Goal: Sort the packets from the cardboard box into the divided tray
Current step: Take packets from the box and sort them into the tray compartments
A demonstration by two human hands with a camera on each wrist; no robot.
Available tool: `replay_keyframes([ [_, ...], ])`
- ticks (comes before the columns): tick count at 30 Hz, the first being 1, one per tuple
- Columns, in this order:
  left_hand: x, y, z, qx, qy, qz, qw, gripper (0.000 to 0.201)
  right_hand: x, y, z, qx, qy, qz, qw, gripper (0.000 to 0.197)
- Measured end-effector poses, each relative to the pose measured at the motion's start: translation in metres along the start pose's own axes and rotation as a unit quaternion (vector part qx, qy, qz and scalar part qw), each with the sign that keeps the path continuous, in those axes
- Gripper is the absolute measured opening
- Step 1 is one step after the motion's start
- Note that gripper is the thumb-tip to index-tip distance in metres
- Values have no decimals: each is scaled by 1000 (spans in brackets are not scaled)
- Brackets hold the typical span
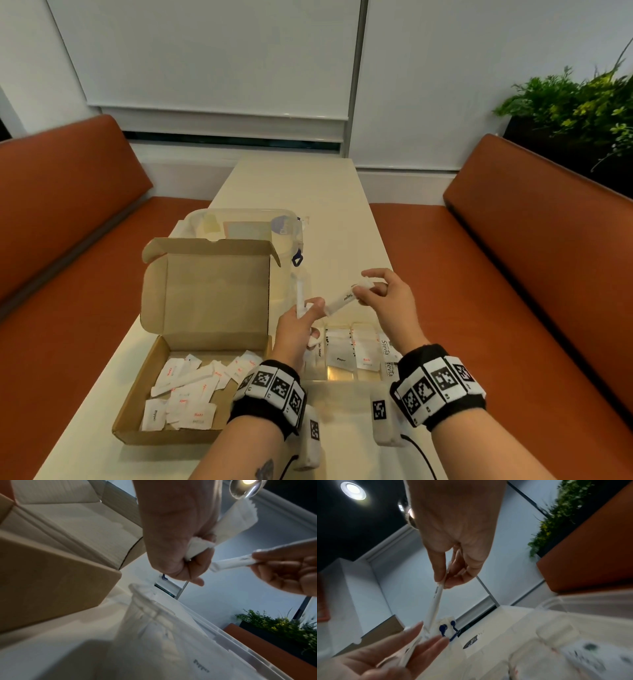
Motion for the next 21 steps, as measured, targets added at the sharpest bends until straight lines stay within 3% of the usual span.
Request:
replay_keyframes([
  [4, 1, 0, 0, -22, 4, -28, 999, 23, -6, 8, -12, 58, -20, -59, 996, 16],
  [8, 1, 7, 0, -49, 20, -55, 997, 21, -7, 15, -10, 26, -7, -40, 999, 16],
  [16, -6, -9, -2, -74, 24, 7, 997, 22, 15, 35, 18, 12, 65, -58, 996, 10],
  [19, -8, -21, -2, -38, 12, 35, 999, 33, 16, 40, 29, 68, 88, -80, 991, 4],
  [21, -10, -30, -2, -1, 14, 44, 999, 35, 21, 47, 37, 133, 106, -111, 979, 15],
])
Point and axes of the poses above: each hand's wrist, its own x-axis away from the middle knuckle, its own y-axis out of the palm, z = x × y, the point moved 4 cm from there along -x, towards the middle knuckle, and after that the axes turned 15 degrees about -y, right-handed, at the moved point
